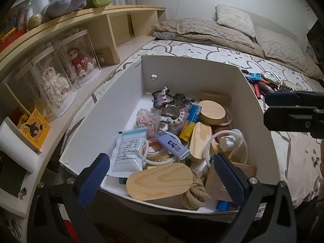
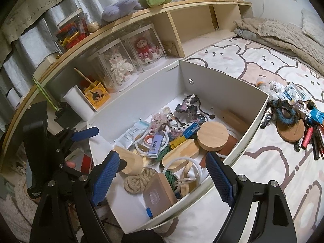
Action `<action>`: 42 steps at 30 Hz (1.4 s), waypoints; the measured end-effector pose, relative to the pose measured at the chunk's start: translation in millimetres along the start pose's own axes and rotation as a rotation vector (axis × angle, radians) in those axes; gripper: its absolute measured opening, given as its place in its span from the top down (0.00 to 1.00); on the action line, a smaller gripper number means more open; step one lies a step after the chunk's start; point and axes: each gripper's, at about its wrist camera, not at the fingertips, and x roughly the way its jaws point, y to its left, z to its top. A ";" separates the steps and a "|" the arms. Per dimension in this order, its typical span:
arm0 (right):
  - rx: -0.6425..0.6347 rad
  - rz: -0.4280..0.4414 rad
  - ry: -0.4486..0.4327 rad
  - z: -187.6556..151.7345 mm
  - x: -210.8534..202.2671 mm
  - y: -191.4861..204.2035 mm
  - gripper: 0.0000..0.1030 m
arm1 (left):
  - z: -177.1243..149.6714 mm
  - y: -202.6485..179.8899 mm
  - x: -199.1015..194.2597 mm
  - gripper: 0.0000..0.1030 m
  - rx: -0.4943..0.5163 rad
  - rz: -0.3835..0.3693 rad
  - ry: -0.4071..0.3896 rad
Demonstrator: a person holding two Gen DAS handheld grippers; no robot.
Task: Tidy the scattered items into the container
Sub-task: 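Open the left tool to drop the oval board into the box, then move both open tools away from the white box toward the pile of items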
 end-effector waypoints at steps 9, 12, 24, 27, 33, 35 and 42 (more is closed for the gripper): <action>-0.007 -0.005 -0.035 -2.3 -13.9 0.8 0.16 | 0.1 -4.1 -11.7 0.00 -0.002 0.017 -0.027; -0.003 -0.013 -0.051 -4.9 -18.9 -1.7 0.16 | 0.7 -8.4 -16.2 0.00 0.002 0.019 -0.037; 0.022 -0.091 -0.087 -18.1 -34.4 -18.0 0.16 | 7.9 -21.2 -28.6 0.00 -0.017 0.007 -0.098; 0.025 -0.097 -0.102 -22.2 -38.9 -22.6 0.15 | 10.4 -24.0 -32.0 0.00 -0.030 0.006 -0.116; -0.005 -0.152 -0.129 -31.5 -45.6 -23.8 0.00 | 13.4 -31.2 -37.9 0.00 -0.038 -0.001 -0.146; -0.008 -0.163 -0.139 -33.3 -48.9 -24.5 0.00 | 13.6 -33.1 -38.8 0.00 -0.039 -0.020 -0.147; 0.002 -0.214 -0.192 -37.5 -64.6 -32.2 0.00 | 16.6 -44.3 -41.6 0.00 -0.043 -0.057 -0.157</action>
